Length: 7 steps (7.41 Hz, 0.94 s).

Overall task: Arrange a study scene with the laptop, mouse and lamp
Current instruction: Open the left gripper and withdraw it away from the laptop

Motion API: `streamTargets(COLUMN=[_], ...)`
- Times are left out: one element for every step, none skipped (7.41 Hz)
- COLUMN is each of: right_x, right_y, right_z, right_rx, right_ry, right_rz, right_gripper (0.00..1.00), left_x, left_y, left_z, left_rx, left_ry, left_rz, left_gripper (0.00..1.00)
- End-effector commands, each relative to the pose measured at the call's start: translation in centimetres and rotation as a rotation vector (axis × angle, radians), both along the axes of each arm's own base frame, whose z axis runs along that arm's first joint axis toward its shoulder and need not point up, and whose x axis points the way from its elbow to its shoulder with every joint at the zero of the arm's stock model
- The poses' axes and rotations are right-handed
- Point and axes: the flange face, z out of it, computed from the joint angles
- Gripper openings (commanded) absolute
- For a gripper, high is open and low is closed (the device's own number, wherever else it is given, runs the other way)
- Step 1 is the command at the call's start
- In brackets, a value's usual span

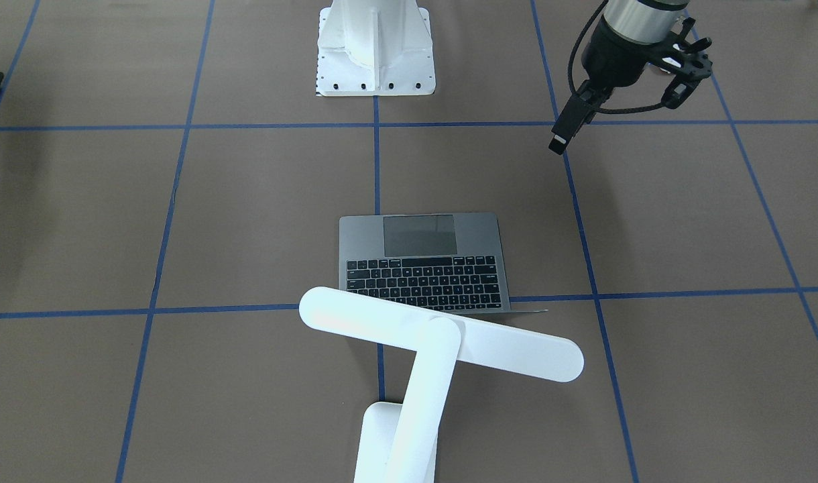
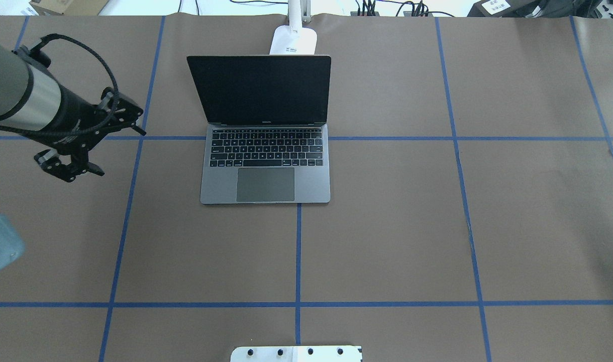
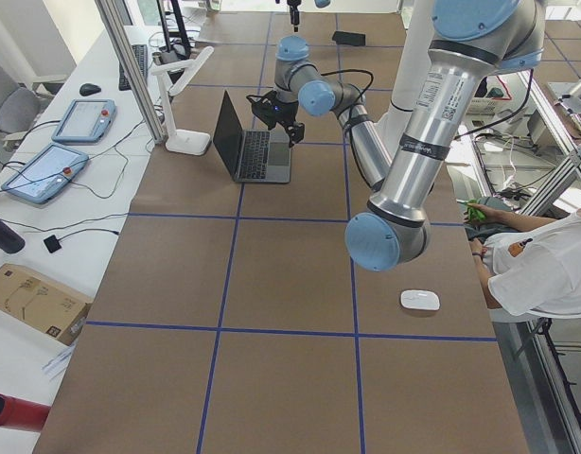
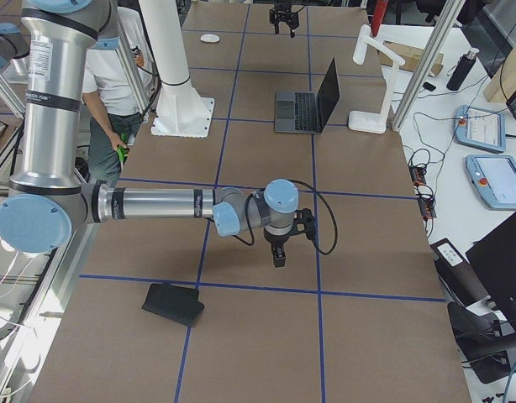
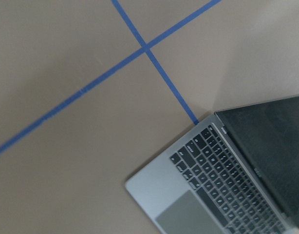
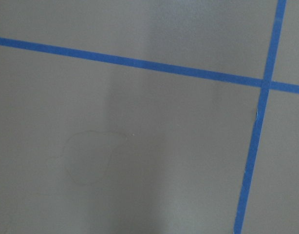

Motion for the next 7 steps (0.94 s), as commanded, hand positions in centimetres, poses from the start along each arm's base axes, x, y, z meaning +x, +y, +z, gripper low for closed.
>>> streamTargets(right_x=[4.2,5.5,6.3,6.3,6.1,6.1,5.8], right_y=[4.0,5.6,6.9,8.7,10.8,12.1,14.1], right_z=[6.0,9.1,12.0,15.4,18.5,19.2,18.9], right_rx=[0.114,0.153,0.162,0.124,0.067,0.038,0.009], right_ry=[0.012,0.013,0.004,-0.081,-0.178,-0.249,-0.335], right_rz=[-0.139,-0.216,-0.273,-0.3,-0.292,-0.267,-0.241], right_gripper=[0.99,0.99,0.99,0.99,0.99,0.99,0.99], left_x=[-3.2,-4.1,-5.7,-6.4,-7.9,-8.7,-8.7], left_y=[3.4,4.2,5.4,5.9,6.1,6.7,6.6], left_z=[2.3,3.2,3.7,3.9,4.2,4.0,3.7], left_rx=[0.2,0.298,0.357,0.361,0.408,0.469,0.477], left_ry=[-0.058,-0.086,-0.103,-0.107,-0.12,-0.13,-0.127], left_rz=[0.17,0.257,0.303,0.307,0.324,0.365,0.362], left_gripper=[0.99,0.99,0.99,0.99,0.99,0.99,0.99])
